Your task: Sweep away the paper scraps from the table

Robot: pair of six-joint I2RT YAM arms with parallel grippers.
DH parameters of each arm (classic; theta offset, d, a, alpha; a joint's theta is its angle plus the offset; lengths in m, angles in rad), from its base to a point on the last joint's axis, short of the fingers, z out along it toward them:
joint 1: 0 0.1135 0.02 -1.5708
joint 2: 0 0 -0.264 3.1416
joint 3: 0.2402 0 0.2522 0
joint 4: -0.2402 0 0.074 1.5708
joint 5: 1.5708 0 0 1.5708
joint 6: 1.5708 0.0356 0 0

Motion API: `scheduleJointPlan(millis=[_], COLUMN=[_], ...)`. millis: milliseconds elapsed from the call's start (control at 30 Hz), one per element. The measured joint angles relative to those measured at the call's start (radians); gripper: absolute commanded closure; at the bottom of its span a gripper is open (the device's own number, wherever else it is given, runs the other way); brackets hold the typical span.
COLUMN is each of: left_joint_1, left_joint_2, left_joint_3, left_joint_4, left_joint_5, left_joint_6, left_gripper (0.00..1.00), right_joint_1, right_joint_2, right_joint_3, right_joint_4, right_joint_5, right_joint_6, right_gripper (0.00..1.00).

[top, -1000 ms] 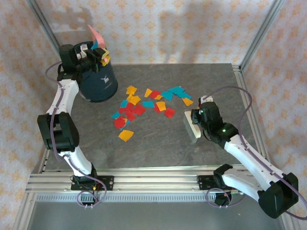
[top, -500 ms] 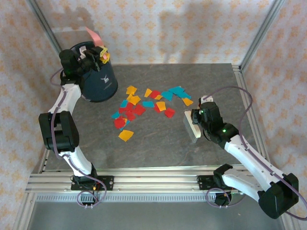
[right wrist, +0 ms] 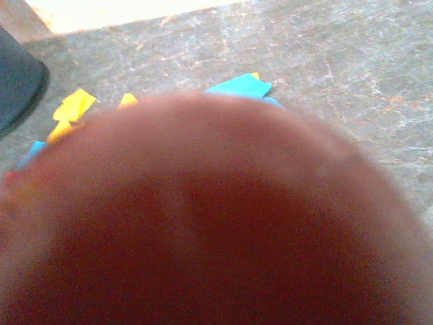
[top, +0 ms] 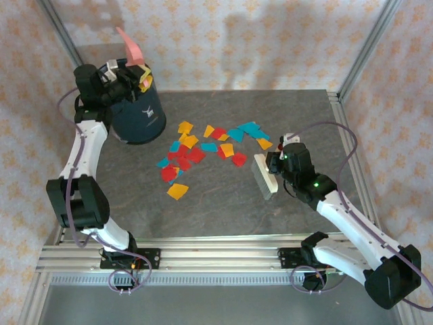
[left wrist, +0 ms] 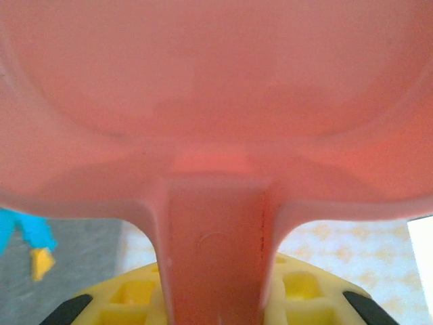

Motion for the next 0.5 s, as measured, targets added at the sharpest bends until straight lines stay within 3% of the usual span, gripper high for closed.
scheduleJointPlan(millis=[300,500], left_joint_1=[-0.07,-0.191], left_joint_2=[-0.093,-0.142], left_joint_3=[0.133,0.113], left_joint_4=[-0.699,-0.965], left_joint_5=[-0.171,-0.364], left_joint_6=[0.647,0.901], left_gripper=[1.0,1.0], right_joint_1=[-0.084,-0.198], right_joint_2=[0.121,0.272], right_joint_3=[0.008,0.092], right_joint_4=[0.174,0.292], right_joint_5=[-0.11,-0.189], right_joint_6=[0.112,0.208], right_gripper=[1.0,1.0])
